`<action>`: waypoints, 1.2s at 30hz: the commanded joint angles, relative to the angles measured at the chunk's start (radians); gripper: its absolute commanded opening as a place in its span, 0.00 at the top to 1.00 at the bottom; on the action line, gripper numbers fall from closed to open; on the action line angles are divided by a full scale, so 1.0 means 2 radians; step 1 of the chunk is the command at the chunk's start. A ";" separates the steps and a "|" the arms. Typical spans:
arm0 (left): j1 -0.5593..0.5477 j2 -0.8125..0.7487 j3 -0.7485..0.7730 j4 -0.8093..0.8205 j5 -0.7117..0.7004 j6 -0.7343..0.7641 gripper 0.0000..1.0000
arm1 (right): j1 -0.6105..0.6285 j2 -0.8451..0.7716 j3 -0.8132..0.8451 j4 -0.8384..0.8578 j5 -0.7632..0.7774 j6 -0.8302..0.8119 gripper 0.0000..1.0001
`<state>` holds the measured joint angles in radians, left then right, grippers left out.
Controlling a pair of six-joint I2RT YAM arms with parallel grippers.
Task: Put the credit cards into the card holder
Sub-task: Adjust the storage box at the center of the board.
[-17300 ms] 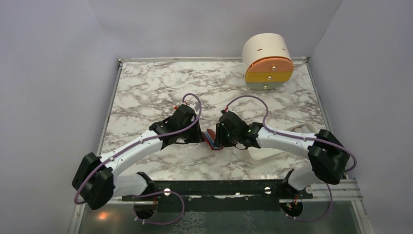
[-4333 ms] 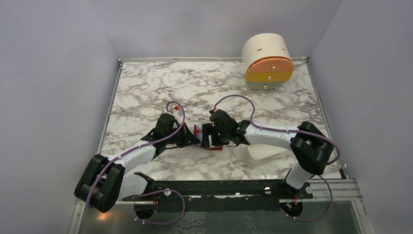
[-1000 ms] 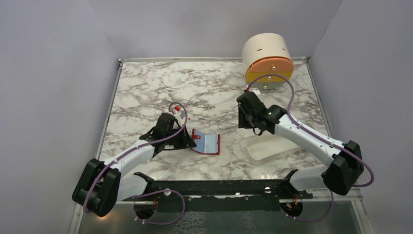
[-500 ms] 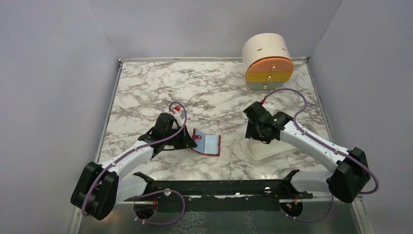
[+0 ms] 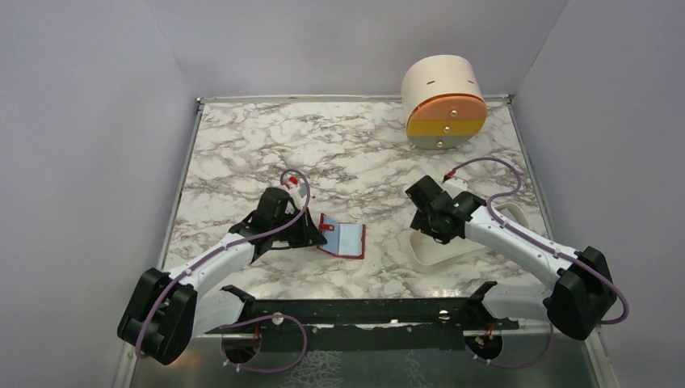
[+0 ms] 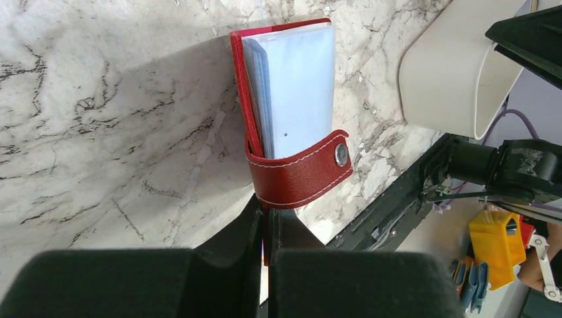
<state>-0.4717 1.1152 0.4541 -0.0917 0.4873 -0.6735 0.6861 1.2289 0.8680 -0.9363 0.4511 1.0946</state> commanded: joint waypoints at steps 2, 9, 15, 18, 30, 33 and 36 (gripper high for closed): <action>-0.001 0.002 0.012 0.006 0.013 0.008 1.00 | 0.000 0.013 -0.008 0.063 -0.009 -0.006 0.49; -0.001 -0.001 0.012 0.002 0.008 0.008 1.00 | 0.000 0.042 -0.002 0.111 -0.046 -0.033 0.61; -0.001 -0.002 0.012 0.001 0.007 0.009 1.00 | 0.000 0.052 0.007 0.135 -0.068 -0.048 0.68; -0.001 -0.003 0.012 0.001 0.007 0.008 1.00 | 0.000 0.057 0.008 0.146 -0.082 -0.058 0.72; -0.001 -0.002 0.013 0.000 0.007 0.008 1.00 | 0.000 0.069 0.031 0.151 -0.092 -0.081 0.71; -0.001 -0.002 0.015 -0.001 0.008 0.009 1.00 | 0.000 0.070 0.054 0.124 -0.063 -0.116 0.54; -0.001 -0.001 0.015 -0.001 0.010 0.009 1.00 | -0.001 0.056 0.069 0.104 -0.029 -0.168 0.42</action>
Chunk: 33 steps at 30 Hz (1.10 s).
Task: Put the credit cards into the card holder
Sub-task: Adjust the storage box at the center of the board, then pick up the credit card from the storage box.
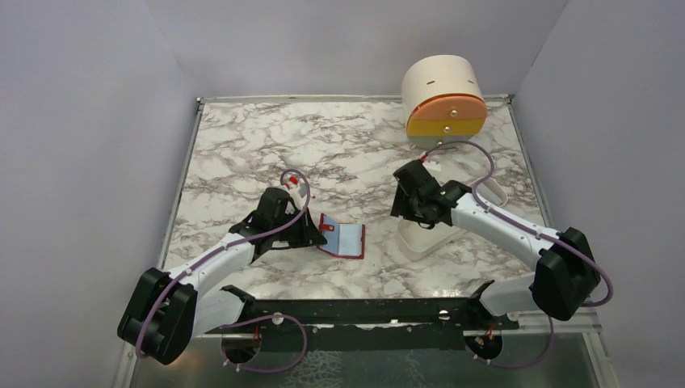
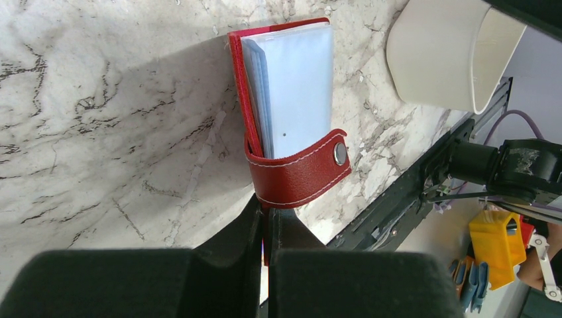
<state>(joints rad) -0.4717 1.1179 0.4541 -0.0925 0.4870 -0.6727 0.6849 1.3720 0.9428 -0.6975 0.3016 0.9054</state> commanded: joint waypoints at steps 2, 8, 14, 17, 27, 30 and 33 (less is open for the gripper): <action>-0.001 -0.002 0.015 -0.001 0.012 0.008 1.00 | -0.002 -0.023 0.046 -0.027 0.070 -0.106 0.40; -0.001 0.000 0.014 0.004 0.022 0.007 1.00 | -0.057 -0.038 0.063 -0.023 0.093 -0.220 0.39; -0.001 -0.003 0.014 0.005 0.030 0.006 1.00 | -0.101 -0.082 0.038 0.047 0.123 -0.398 0.41; -0.001 -0.001 0.014 0.006 0.032 0.005 1.00 | -0.144 -0.093 0.032 0.061 0.083 -0.469 0.40; -0.001 0.002 0.012 0.013 0.037 0.003 1.00 | -0.272 -0.050 0.013 0.074 0.007 -0.604 0.33; -0.001 0.005 0.012 0.014 0.041 0.002 1.00 | -0.277 -0.037 -0.009 0.091 0.008 -0.629 0.34; -0.002 0.004 0.011 0.014 0.042 0.002 1.00 | -0.284 -0.029 -0.031 0.111 0.001 -0.645 0.36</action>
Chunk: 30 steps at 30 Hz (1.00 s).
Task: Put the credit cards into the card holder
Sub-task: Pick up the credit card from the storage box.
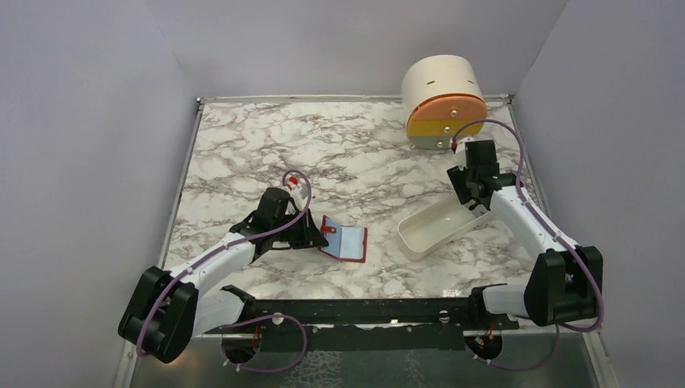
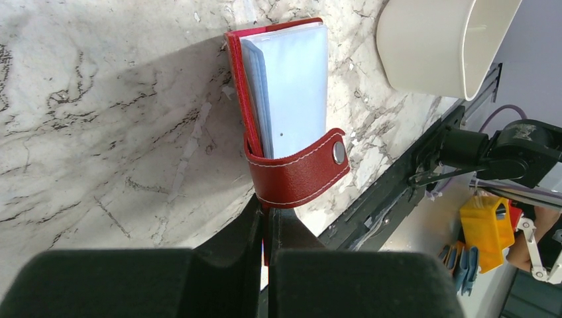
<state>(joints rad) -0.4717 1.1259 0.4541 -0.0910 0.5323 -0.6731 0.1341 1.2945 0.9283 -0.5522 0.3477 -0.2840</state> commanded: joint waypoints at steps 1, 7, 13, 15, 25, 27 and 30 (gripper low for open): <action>-0.002 0.000 0.010 0.013 0.019 0.002 1.00 | -0.010 0.013 -0.032 0.044 -0.022 -0.056 0.36; -0.002 0.004 0.011 0.017 0.025 0.000 1.00 | -0.016 0.039 -0.059 0.087 -0.001 -0.079 0.38; -0.002 0.006 0.010 0.019 0.027 0.000 1.00 | -0.019 0.056 -0.075 0.126 0.048 -0.100 0.43; -0.002 0.005 0.009 0.019 0.028 0.000 1.00 | -0.019 0.055 -0.079 0.137 0.064 -0.105 0.46; -0.002 0.005 0.009 0.022 0.028 -0.001 1.00 | -0.022 0.050 -0.082 0.153 0.065 -0.110 0.58; -0.002 0.005 0.009 0.022 0.028 -0.002 1.00 | -0.022 0.051 -0.079 0.150 0.064 -0.109 0.60; -0.002 0.004 0.008 0.022 0.028 -0.002 1.00 | -0.022 0.051 -0.075 0.147 0.063 -0.108 0.65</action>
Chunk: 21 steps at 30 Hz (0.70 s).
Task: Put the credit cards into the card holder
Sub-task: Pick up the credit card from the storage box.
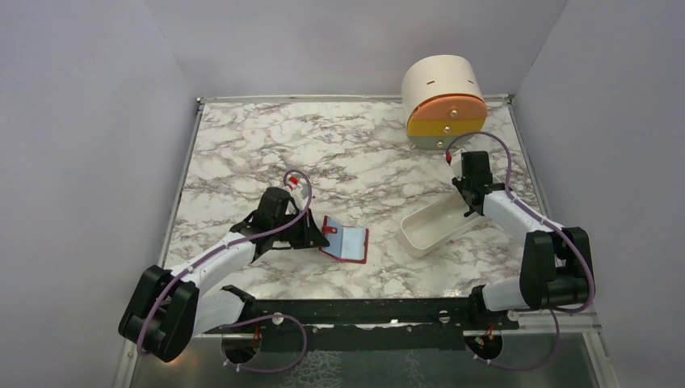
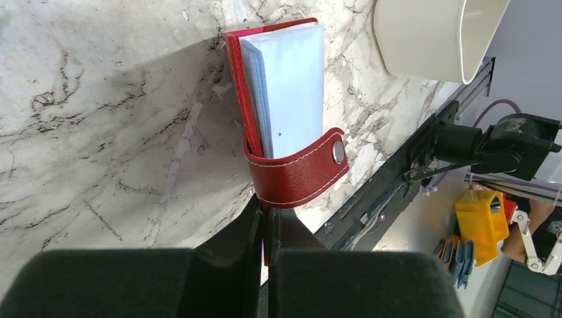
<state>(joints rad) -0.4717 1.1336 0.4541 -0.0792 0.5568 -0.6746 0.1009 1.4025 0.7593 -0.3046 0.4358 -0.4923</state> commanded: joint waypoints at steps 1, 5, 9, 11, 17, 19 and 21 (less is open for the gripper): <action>-0.002 0.000 0.008 0.016 0.016 -0.001 1.00 | -0.005 -0.002 0.010 0.022 0.017 -0.003 0.66; -0.002 0.001 0.007 0.016 0.014 -0.001 1.00 | -0.005 -0.002 0.010 0.022 0.016 -0.004 0.75; -0.002 0.000 0.007 0.016 0.016 -0.001 1.00 | -0.005 -0.001 0.016 0.007 0.015 0.003 0.81; -0.002 -0.002 0.007 0.016 0.014 -0.001 1.00 | -0.005 -0.005 0.016 0.005 0.015 0.002 0.84; -0.002 -0.004 0.007 0.017 0.016 -0.001 1.00 | -0.005 -0.012 0.028 -0.017 0.009 0.010 0.96; -0.003 -0.005 0.007 0.017 0.015 -0.002 1.00 | -0.005 -0.013 0.038 -0.036 -0.002 0.017 0.99; -0.003 -0.005 0.006 0.017 0.013 -0.002 1.00 | -0.005 -0.014 0.051 -0.058 -0.014 0.029 0.99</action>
<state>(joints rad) -0.4717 1.1336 0.4541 -0.0772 0.5571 -0.6781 0.1005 1.4021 0.7948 -0.3637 0.4244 -0.4721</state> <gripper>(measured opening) 0.031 0.020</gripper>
